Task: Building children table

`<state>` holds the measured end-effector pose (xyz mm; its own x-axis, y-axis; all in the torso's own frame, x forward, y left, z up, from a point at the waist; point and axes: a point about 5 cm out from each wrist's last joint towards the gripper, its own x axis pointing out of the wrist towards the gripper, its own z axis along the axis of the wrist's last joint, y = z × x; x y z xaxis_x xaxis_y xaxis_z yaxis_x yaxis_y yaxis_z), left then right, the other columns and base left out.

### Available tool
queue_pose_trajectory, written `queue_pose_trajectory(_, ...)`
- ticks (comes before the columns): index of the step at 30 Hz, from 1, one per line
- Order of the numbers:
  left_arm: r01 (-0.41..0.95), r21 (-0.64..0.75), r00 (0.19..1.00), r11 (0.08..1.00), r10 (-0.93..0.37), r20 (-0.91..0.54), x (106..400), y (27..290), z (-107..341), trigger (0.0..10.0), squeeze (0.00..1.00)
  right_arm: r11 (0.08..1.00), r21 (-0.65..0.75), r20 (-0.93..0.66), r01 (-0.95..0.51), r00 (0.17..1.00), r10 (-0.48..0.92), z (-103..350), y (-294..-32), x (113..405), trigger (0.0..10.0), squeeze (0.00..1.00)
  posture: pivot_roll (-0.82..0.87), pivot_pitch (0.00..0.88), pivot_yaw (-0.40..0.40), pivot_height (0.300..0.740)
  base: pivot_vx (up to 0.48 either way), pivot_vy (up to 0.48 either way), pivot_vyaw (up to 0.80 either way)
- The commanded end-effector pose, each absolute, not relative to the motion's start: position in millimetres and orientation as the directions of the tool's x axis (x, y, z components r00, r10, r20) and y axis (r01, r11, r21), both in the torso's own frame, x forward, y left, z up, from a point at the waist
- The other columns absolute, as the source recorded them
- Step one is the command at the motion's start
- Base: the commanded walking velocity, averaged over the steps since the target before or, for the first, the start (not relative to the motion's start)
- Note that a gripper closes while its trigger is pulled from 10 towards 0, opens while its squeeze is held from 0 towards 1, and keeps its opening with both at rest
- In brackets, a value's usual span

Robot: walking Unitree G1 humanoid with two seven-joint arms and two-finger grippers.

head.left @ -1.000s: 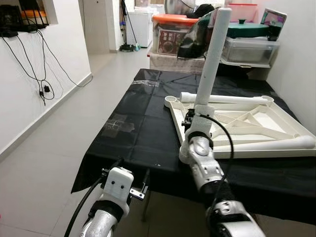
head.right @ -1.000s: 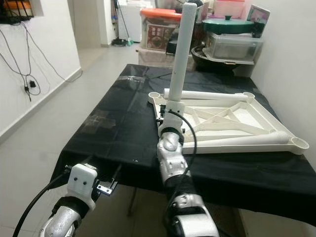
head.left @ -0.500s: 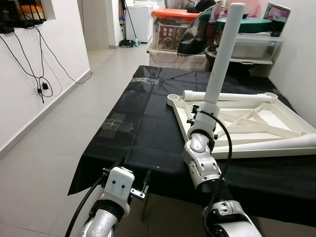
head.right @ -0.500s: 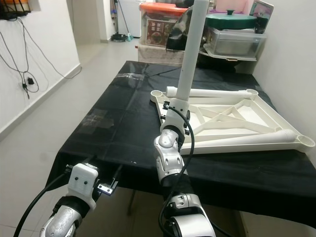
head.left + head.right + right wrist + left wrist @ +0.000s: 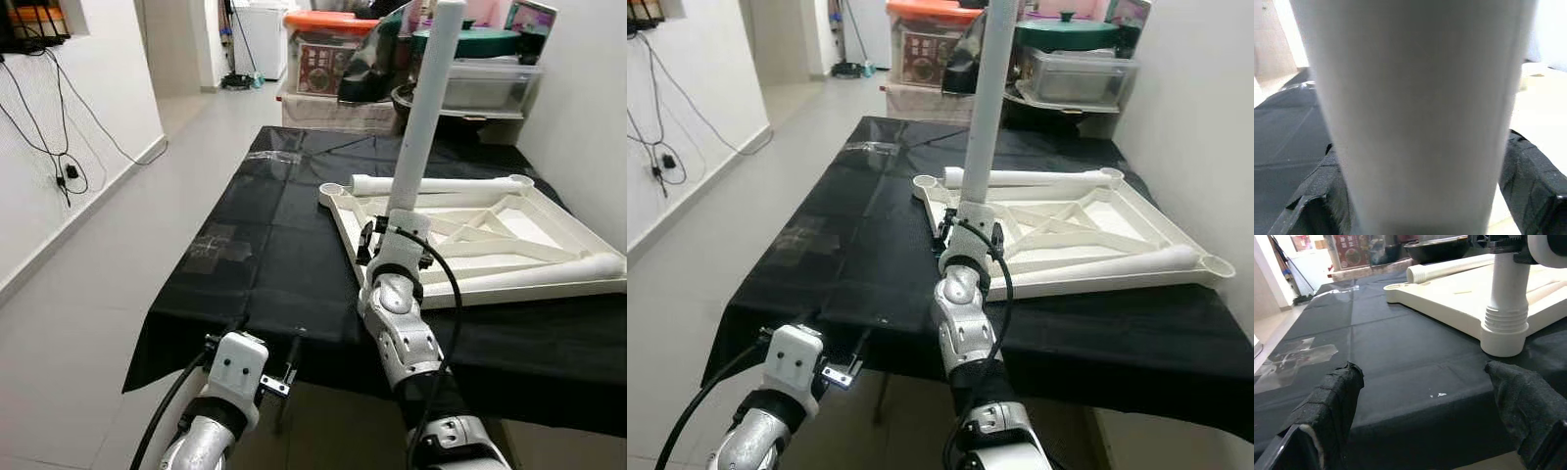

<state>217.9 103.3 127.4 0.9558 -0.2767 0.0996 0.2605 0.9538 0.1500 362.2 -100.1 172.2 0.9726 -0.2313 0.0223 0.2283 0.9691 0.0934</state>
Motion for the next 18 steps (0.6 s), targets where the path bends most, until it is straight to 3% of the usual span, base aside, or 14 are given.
queue_pose_trajectory(1, 0.271, 0.153, 0.954, 0.95, -0.286, 0.088, 217, 102, 123, 10.0, 0.0, 0.972, 0.146, 0.012, 0.182, 0.983, -0.185, 166, -94, 359, 10.0, 0.0, 0.05, 0.0, -0.057, 0.74, 0.0, 0.0, 0.0)
queue_pose_trajectory(4, 0.272, 0.154, 0.954, 0.95, -0.287, 0.088, 217, 102, 123, 10.0, 0.0, 0.98, 0.15, 0.033, 0.134, 0.99, -0.14, 168, -97, 362, 10.0, 0.0, 0.05, 0.0, -0.057, 0.74, 0.0, 0.0, 0.0)
queue_pose_trajectory(7, 0.274, 0.154, 0.953, 0.949, -0.289, 0.09, 218, 101, 123, 10.0, 0.0, 0.99, 0.144, 0.072, 0.006, 0.997, -0.017, 171, -106, 369, 10.0, 0.0, 0.05, 0.0, -0.059, 0.74, 0.0, 0.0, 0.0)
queue_pose_trajectory(8, 0.275, 0.153, 0.952, 0.949, -0.291, 0.091, 218, 101, 123, 10.0, 0.0, 0.987, 0.129, 0.086, -0.097, 0.993, 0.086, 171, -113, 373, 10.0, 0.0, 0.05, 0.0, -0.062, 0.74, 0.0, 0.0, 0.0)
queue_pose_trajectory(18, 0.273, 0.156, 0.953, 0.949, -0.289, 0.093, 218, 101, 123, 10.0, 0.0, 0.986, 0.061, 0.075, -0.155, 0.986, 0.15, 170, -132, 384, 10.0, 0.0, 0.06, 0.0, -0.061, 0.74, 0.0, 0.0, 0.0)
